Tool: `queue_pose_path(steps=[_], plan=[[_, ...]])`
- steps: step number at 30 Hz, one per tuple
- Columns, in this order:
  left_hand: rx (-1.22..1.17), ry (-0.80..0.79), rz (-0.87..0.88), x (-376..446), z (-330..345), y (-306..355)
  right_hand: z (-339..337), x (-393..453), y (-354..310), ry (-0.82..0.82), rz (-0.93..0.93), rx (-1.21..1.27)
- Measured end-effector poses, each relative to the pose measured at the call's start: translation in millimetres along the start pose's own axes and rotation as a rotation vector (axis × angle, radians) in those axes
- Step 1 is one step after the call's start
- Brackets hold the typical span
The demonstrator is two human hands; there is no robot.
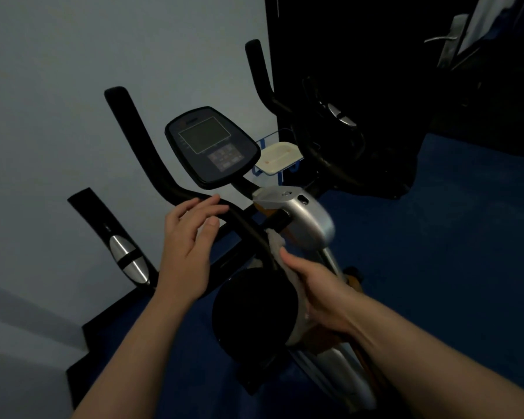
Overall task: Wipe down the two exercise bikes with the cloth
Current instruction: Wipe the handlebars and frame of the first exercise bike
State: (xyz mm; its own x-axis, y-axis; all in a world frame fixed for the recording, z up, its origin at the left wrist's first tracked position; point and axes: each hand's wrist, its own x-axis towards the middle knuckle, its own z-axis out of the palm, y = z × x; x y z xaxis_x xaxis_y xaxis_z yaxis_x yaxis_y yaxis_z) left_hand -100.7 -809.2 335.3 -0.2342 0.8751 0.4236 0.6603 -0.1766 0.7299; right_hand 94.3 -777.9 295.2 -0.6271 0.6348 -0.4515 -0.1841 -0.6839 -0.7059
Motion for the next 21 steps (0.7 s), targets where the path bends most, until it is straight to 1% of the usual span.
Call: queue_pose_path(steps=[4, 9, 13, 15, 18, 21], plan=[[-0.009, -0.001, -0.006, 1, 0, 1, 10, 6, -9, 0.031, -0.006, 0.021], [-0.02, -0.005, -0.007, 1, 0, 0, 4, -3, 17, 0.044, -0.025, 0.075], [-0.034, -0.004, -0.004, 1, 1, 0, 14, 6, -1, 0.077, -0.049, 0.078], [-0.036, 0.005, -0.002, 1, 0, -1, 15, 7, 1, 0.083, -0.062, 0.08], [-0.024, 0.008, 0.005, 1, 0, -1, 13, -5, 16, 0.05, -0.086, 0.031], [-0.026, 0.0, 0.001, 1, 0, 0, 14, -4, 7, 0.046, -0.129, -0.077]])
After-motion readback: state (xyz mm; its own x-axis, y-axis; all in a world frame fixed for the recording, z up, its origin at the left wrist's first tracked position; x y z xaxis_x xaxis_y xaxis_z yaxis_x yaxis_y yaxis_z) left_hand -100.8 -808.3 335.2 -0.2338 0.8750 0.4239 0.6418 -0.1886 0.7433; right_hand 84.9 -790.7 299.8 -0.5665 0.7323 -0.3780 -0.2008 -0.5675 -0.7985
